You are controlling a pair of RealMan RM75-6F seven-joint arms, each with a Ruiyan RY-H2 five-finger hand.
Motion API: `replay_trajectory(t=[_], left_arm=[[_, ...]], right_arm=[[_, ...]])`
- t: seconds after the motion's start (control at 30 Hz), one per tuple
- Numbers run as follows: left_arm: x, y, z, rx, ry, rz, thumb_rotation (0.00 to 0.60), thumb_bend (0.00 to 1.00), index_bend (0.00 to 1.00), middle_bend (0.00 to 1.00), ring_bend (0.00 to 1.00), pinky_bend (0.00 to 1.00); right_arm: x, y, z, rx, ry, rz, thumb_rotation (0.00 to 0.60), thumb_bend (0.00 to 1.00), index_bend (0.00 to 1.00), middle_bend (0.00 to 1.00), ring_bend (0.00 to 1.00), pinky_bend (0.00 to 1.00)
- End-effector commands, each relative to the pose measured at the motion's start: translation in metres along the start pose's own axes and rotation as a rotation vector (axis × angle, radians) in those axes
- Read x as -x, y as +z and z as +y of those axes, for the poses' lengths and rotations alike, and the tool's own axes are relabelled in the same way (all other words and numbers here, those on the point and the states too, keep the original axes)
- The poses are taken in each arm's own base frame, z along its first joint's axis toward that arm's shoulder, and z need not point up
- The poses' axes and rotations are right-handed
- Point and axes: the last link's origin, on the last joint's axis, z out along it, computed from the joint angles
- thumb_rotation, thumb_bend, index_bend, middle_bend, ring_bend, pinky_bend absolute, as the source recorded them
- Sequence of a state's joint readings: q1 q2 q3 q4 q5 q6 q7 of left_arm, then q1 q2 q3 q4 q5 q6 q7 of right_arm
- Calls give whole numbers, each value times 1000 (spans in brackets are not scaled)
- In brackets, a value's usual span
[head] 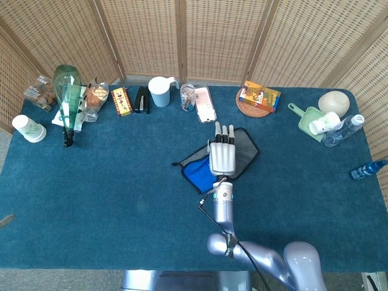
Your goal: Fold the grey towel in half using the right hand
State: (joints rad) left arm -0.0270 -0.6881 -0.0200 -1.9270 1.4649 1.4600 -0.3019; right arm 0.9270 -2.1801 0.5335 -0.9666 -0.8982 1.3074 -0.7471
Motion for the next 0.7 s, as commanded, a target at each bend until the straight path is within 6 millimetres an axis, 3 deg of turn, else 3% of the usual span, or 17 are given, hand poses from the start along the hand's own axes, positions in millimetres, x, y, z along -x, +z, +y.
replay_trajectory(t=[0.03,0.1,0.13,0.2,0.37,0.7], left_arm=[[0,0,0,0,-1,-1,600,80,0,0,0,0],[0,0,0,-1,-3,-1,600,81,0,0,0,0],[-1,0,-1,-2,-5,1,600,82,0,0,0,0],[-1,0,-1,-4,-6,1,600,81,0,0,0,0],[-1,1,-2,-7,-6,-3,600,81,0,0,0,0],[-1,1,-2,-7,-4,-2,600,80,0,0,0,0]], right_arm=[[0,1,2,12,-2,-2,600,519,604,0,0,55],[2,1,3,20,-12,-15,600,472,378,0,0,55],[4,1,3,23,-17,-27,600,413,182,0,0,53],[6,0,3,28,-7,-58,600,295,25,0,0,49],[3,0,4,33,-4,-73,600,34,0,0,0,47],[-11,-4,5,2,45,-57,600,0,0,0,0,47]])
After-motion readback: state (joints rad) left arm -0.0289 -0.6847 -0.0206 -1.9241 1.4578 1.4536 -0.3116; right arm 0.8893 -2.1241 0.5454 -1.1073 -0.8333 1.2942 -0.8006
